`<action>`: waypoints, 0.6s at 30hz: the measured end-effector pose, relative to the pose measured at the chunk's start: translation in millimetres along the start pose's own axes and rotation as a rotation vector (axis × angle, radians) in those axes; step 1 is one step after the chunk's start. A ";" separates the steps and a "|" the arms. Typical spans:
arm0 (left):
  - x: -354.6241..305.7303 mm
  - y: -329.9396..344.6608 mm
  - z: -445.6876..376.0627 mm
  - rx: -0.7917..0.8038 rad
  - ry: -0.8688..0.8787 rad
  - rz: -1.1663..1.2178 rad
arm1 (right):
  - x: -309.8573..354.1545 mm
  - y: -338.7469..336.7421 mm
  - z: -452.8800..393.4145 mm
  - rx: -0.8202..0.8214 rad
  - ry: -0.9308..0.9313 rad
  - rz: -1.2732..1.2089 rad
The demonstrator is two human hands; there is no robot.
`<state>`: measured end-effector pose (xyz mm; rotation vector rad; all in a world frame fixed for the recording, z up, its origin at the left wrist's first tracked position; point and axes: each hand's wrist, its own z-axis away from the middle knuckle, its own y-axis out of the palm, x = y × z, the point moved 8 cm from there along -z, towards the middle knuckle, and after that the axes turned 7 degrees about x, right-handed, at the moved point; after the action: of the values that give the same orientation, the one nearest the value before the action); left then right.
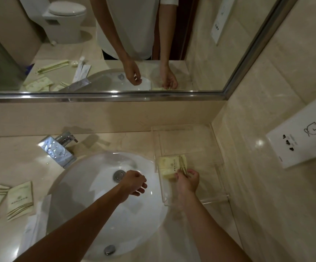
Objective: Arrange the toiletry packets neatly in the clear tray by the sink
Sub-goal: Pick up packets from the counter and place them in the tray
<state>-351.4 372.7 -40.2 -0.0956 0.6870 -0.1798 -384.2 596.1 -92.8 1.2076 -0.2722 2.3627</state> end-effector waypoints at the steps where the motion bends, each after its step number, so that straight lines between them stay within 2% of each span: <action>1: 0.6 0.0 0.0 -0.002 -0.001 -0.004 | -0.4 0.5 -0.3 -0.005 0.007 0.010; 5: -1.5 0.8 -1.6 -0.010 0.018 -0.042 | 4.3 -2.8 5.3 -0.002 0.020 0.117; 10: 0.8 3.9 -3.6 -0.029 0.058 -0.208 | 20.2 -18.6 27.1 0.003 0.030 0.470; 18: 12.8 -7.0 14.6 -0.100 0.156 -0.436 | 26.7 17.0 54.6 0.335 -0.141 1.004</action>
<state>-333.3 363.7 -35.9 -0.3309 0.8249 -0.5754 -367.2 569.2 -38.3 1.6581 -0.6776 3.2643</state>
